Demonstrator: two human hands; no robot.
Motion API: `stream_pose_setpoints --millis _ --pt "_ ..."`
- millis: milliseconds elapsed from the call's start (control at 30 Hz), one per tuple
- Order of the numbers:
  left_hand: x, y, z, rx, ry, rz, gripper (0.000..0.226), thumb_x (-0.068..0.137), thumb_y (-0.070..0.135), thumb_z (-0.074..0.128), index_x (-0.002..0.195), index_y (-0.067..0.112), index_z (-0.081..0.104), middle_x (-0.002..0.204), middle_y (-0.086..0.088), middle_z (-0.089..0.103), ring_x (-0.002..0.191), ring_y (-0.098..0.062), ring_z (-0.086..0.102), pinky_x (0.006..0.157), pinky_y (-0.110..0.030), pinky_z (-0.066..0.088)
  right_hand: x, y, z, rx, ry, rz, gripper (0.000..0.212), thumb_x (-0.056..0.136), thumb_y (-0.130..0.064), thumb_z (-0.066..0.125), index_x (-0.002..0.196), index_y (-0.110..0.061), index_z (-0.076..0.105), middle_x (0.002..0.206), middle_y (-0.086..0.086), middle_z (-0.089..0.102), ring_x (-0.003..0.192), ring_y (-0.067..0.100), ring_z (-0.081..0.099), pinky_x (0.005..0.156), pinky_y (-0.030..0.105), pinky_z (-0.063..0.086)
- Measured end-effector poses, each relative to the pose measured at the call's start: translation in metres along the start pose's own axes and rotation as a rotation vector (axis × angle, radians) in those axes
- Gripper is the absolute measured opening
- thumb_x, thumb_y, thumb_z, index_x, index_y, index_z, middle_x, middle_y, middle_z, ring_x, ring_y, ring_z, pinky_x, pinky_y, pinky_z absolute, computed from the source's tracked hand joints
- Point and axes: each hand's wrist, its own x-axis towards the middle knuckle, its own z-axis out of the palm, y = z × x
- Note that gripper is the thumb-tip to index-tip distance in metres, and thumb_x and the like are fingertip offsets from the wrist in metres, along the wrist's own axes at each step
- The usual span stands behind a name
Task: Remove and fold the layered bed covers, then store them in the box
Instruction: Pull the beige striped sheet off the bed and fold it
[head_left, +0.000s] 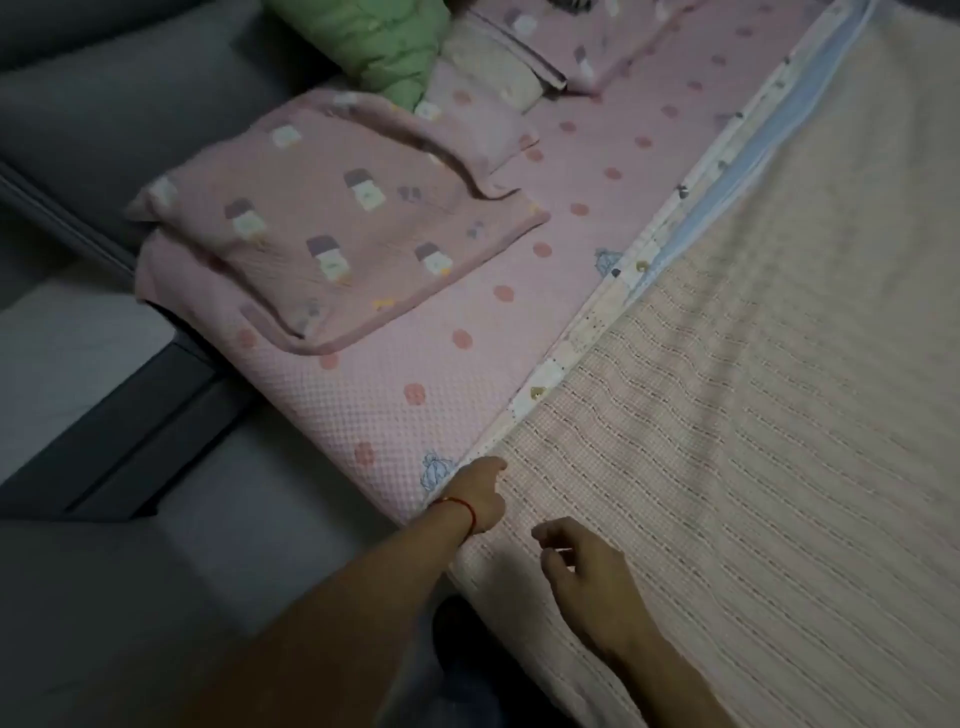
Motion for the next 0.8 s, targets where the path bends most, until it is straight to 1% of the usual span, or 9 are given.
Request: stream_pose_setpoints --millis 100,167,300,400,467,567,600,700,800 --pt "0.042 0.002 0.007 0.077 0.123 0.057 0.063 0.100 0.017 0.049 0.157 0.017 0.024 0.163 -0.008 0.026 0.147 -0.026 0.027 0.122 -0.036 0.022 0.033 0.023 0.015 0.024 0.029 0.019 0.024 0.099 -0.015 0.053 0.117 -0.025 0.066 0.112 -0.016 0.066 0.095 -0.008 0.058 0.076 0.001 0.040" --pt "0.062 0.007 0.010 0.152 0.134 -0.004 0.073 0.100 0.032 0.053 0.159 0.014 0.015 0.159 -0.012 0.028 0.143 -0.032 0.032 0.118 -0.044 0.030 0.050 0.037 0.023 0.072 0.049 0.061 0.022 0.100 -0.015 0.054 0.112 -0.026 0.067 0.109 -0.017 0.067 0.094 -0.006 0.060 0.075 0.002 0.040" --pt "0.086 -0.002 0.005 0.332 0.084 -0.136 0.081 0.086 0.052 0.068 0.145 0.009 0.032 0.141 -0.015 0.047 0.128 -0.034 0.048 0.103 -0.045 0.045 0.063 0.059 0.033 0.102 0.064 0.126 0.019 0.097 -0.014 0.056 0.100 -0.028 0.068 0.097 -0.017 0.069 0.087 -0.002 0.063 0.075 0.010 0.045" --pt "0.086 -0.024 -0.007 0.159 -0.062 -0.073 0.072 0.083 0.052 0.074 0.138 0.013 0.051 0.133 -0.008 0.059 0.118 -0.026 0.059 0.095 -0.033 0.049 0.065 0.071 0.038 0.107 0.048 0.195 0.017 0.096 -0.018 0.058 0.091 -0.031 0.069 0.089 -0.014 0.072 0.084 0.002 0.067 0.082 0.025 0.055" --pt "0.070 -0.040 -0.016 0.022 -0.024 0.016 0.046 0.084 0.049 0.076 0.121 0.023 0.068 0.113 0.004 0.070 0.102 -0.014 0.066 0.088 -0.025 0.052 0.063 0.075 0.041 0.129 0.057 0.219 0.018 0.095 -0.019 0.059 0.089 -0.031 0.070 0.087 -0.014 0.073 0.082 0.002 0.068 0.083 0.029 0.056" --pt "0.036 -0.062 -0.018 -0.168 0.125 0.075 0.009 0.085 0.041 0.077 0.092 0.035 0.073 0.076 0.024 0.070 0.074 0.011 0.064 0.065 -0.006 0.045 0.059 0.070 0.044 0.141 0.039 0.238 0.020 0.095 -0.017 0.057 0.095 -0.032 0.071 0.093 -0.016 0.073 0.085 0.000 0.067 0.085 0.026 0.055" --pt "0.027 -0.068 -0.017 -0.206 0.171 0.077 0.004 0.087 0.039 0.076 0.087 0.037 0.073 0.071 0.027 0.069 0.070 0.013 0.063 0.063 -0.006 0.044 0.058 0.067 0.044 0.134 0.029 0.235 0.021 0.095 -0.016 0.056 0.096 -0.031 0.071 0.094 -0.016 0.073 0.086 -0.001 0.067 0.085 0.024 0.054" --pt "0.005 -0.070 -0.012 -0.323 0.258 0.039 0.015 0.093 0.037 0.069 0.079 0.039 0.072 0.072 0.022 0.071 0.067 0.007 0.064 0.062 -0.013 0.045 0.051 0.057 0.042 0.116 0.016 0.208 0.020 0.094 -0.016 0.056 0.099 -0.030 0.070 0.092 -0.014 0.072 0.084 0.001 0.066 0.081 0.021 0.051" --pt "-0.015 -0.054 -0.014 -0.370 0.320 0.040 0.016 0.096 0.035 0.064 0.083 0.037 0.072 0.076 0.019 0.073 0.072 0.000 0.067 0.059 -0.007 0.045 0.041 0.045 0.033 0.144 -0.007 0.219 0.018 0.097 -0.020 0.054 0.104 -0.027 0.069 0.092 -0.012 0.071 0.085 0.004 0.066 0.080 0.018 0.050"
